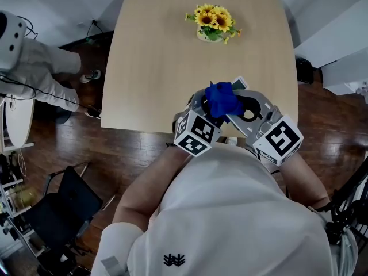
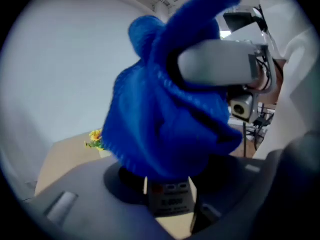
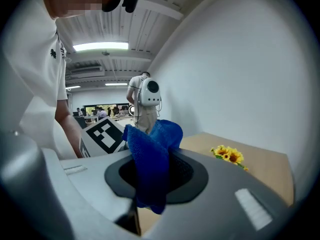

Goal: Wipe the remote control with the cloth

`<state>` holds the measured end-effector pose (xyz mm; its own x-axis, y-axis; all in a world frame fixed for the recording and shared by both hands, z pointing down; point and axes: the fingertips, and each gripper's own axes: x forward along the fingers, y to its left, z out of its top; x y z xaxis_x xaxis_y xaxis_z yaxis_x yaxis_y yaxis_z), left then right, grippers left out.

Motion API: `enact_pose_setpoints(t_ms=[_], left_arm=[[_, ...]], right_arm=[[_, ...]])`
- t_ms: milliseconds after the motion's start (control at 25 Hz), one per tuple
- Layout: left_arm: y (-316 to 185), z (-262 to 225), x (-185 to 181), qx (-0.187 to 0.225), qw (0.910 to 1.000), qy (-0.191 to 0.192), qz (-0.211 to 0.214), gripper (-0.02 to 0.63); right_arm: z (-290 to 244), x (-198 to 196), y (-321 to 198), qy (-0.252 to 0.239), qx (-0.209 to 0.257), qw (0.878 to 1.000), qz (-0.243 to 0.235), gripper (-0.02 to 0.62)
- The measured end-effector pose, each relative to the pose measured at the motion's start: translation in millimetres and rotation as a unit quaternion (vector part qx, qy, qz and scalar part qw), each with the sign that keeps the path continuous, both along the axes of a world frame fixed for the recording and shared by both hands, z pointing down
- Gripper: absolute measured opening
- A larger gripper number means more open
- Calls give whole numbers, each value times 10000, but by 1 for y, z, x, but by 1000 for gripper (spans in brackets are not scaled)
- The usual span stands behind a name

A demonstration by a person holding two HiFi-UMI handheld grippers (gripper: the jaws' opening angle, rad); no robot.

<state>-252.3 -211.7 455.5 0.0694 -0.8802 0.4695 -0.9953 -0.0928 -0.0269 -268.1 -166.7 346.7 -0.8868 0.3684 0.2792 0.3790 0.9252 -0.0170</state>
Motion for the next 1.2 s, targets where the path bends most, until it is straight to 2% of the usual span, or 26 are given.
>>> enact_pose_setpoints(t_ms=[80,200,440,720,880,1000,1200], left_arm=[[5,-6,1,61,9999,-47,89,236],[22,-7,0,96,9998,-40,151,236],[39,-4,-12,101,9998,95,173,236],[46,-1,-14,118,9993,201,294,236],[45,2,-16,124,9990,254,356,236],[42,3,-17,142,9987,277,408,236],[39,-1,-16,211,9982,298,478,236]], right_arm=[[9,-5,16,49,28,9999,-149,78],[19,-10,26,113,138,9998,-99,78],[21,-15,-15,239,377,9974,574,78],[23,1,-71,429,742,9867,1379,78],[14,4,-88,388,760,9827,1642,78],[-4,0,-75,231,782,9854,1496,78],[-27,-16,-14,-35,723,9944,764,78]])
